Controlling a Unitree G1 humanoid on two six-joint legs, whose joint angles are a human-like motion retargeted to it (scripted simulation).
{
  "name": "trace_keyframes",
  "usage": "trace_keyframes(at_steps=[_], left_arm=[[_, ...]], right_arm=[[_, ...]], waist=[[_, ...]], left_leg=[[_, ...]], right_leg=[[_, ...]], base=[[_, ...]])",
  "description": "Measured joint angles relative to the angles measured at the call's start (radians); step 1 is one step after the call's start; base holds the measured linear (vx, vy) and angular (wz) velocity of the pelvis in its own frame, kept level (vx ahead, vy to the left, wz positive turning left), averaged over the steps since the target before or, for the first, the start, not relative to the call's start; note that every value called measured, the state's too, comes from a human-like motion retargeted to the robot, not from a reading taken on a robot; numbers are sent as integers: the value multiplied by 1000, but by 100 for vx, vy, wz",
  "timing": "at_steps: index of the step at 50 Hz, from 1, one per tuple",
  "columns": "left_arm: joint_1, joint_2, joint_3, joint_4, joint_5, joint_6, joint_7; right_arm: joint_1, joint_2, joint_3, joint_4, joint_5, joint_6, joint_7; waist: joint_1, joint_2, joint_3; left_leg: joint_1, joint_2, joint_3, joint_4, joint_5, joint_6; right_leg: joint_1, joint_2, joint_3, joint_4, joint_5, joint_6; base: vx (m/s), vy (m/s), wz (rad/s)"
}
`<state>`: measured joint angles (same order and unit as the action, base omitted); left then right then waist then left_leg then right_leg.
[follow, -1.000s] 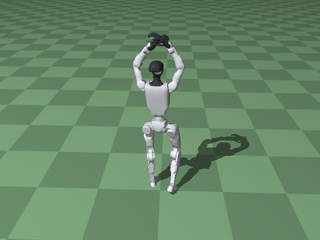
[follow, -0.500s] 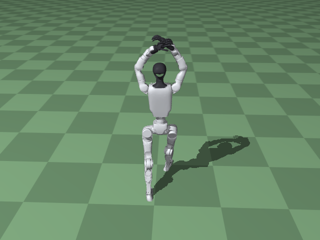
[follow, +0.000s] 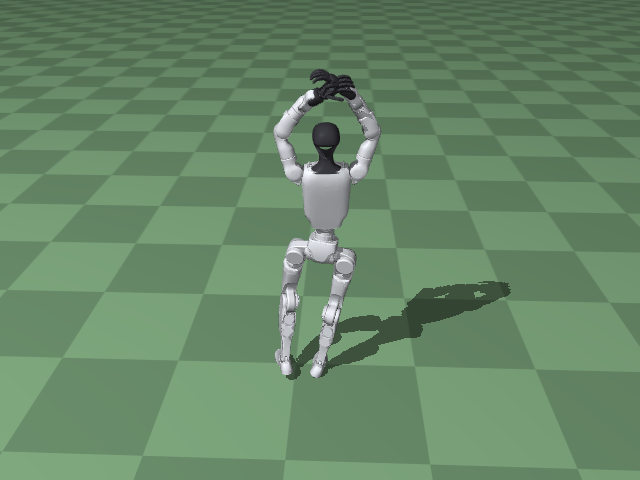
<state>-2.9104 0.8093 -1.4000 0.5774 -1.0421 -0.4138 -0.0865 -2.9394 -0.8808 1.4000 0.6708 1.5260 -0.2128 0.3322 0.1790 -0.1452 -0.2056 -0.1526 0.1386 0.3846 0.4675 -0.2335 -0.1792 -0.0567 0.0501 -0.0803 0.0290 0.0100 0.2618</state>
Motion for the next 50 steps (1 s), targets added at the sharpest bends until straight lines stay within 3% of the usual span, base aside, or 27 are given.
trace_keyframes(at_steps=[5,7,13,20,29,33,40,43,45,47,50], left_arm=[[-19,4,0,17,74,-24,0],[-24,3,0,19,87,-28,-12],[-21,11,0,24,107,-31,-41],[8,20,0,13,88,-27,-36],[-8,24,0,7,94,-27,-18],[-20,33,0,-3,103,-38,-17],[41,76,0,-19,79,-41,-23],[54,83,0,-17,105,-36,-24],[56,87,0,-23,123,-32,-18],[58,90,0,-37,122,-27,-11],[72,96,0,-53,96,-16,-12]], right_arm=[[-24,5,0,9,-78,-41,-13],[-27,4,0,11,-86,-49,-12],[-18,8,0,10,-96,-57,-3],[19,8,0,4,-83,-52,-3],[8,14,0,2,-72,-47,-2],[-10,22,0,-5,-81,-54,0],[25,40,0,-10,-154,-19,-7],[48,46,0,-12,-162,-12,-11],[55,46,0,-17,-145,-10,-6],[53,41,0,-22,-124,-5,4],[48,36,-1,-22,-113,8,17]], waist=[[35,45,14],[45,72,28],[58,91,54],[78,84,40],[87,95,2],[87,96,-6],[89,79,-13],[83,106,5],[79,127,16],[64,141,19],[29,144,19]], left_leg=[[-19,-8,29,-460,224,-80],[-63,-15,-1,-555,306,-82],[-255,-31,-87,-555,357,-83],[-316,5,27,-555,385,-83],[-207,-28,65,-555,282,-83],[-166,-57,37,-555,303,-83],[-38,-101,-14,-555,283,-83],[42,-95,-48,-555,247,-83],[81,-83,-60,-555,225,-83],[103,-87,-69,-555,203,-83],[139,-141,-81,-552,164,-83]], right_leg=[[65,51,53,3,-40,0],[94,66,72,5,-50,0],[162,56,118,15,-80,0],[216,38,165,26,-111,0],[279,21,229,78,-146,0],[309,24,251,113,-100,0],[328,20,253,241,194,0],[285,49,241,391,345,0],[203,61,214,544,385,0],[92,34,179,689,326,0],[-58,-72,158,829,135,0]], base=[[33,3,-65],[26,24,-55],[33,17,-41],[41,8,-41],[52,17,-29],[60,18,-2],[66,16,22],[62,16,28],[51,19,12],[45,36,13],[47,48,26]])
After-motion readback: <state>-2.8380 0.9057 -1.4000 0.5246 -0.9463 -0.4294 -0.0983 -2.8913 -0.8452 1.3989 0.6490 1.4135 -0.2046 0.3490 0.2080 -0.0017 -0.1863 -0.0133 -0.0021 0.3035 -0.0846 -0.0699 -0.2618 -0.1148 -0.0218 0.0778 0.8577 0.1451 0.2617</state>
